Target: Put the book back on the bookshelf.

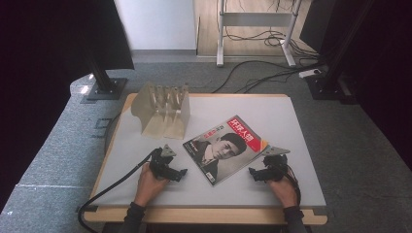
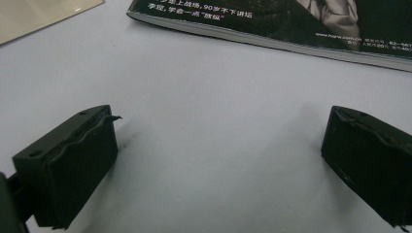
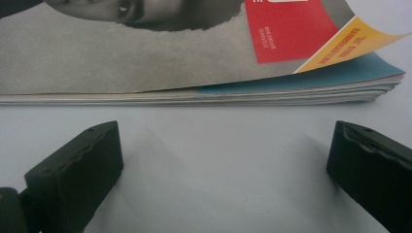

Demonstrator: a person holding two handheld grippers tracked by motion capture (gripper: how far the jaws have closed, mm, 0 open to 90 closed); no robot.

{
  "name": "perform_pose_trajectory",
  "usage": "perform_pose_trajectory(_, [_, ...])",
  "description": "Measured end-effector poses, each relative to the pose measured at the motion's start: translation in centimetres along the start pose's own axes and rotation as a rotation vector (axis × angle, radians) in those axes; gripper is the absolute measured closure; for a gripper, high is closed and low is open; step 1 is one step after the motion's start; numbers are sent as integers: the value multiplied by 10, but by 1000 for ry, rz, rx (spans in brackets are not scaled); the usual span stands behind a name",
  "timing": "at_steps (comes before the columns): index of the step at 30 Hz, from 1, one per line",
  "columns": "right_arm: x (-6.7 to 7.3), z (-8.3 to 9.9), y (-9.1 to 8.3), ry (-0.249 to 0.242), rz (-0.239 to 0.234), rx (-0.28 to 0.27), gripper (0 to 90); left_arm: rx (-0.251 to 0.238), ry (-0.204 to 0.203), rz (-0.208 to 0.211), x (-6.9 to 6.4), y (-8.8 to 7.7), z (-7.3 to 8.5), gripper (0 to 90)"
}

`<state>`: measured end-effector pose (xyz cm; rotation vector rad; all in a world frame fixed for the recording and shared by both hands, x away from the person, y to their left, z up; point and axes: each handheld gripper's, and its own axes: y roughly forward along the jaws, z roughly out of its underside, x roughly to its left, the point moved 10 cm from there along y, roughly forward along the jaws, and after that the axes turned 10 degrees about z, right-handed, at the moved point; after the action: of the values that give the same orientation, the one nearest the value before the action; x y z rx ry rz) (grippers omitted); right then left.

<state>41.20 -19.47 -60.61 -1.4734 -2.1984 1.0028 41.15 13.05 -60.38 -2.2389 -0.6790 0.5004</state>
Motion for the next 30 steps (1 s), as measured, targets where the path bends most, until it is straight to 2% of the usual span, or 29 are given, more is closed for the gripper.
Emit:
perform_pose_trajectory(6, [0, -1, 0, 11, -5, -3, 0, 13, 2, 5, 0, -1, 0, 0])
perform_pose_trajectory(11, [0, -2, -1, 15, -16, 6, 0, 38, 29, 30, -3, -2, -5, 0])
perform_pose_trajectory(12, [1, -5, -3, 18, -26, -7, 0, 41, 35, 31, -4, -2, -7, 0])
perform_pose_trajectory(18, [5, -12, -8, 9, -59, -26, 7, 31, 55, 69, -8, -1, -28, 0])
perform_pose_trajectory(21, [8, -19, -10, 10, -101, -39, 5, 26, 64, 84, -9, -1, -40, 0])
perform_pose_trajectory(30, [1, -38, -13, -23, -75, -66, 5, 30, 117, 109, -14, 10, -74, 0])
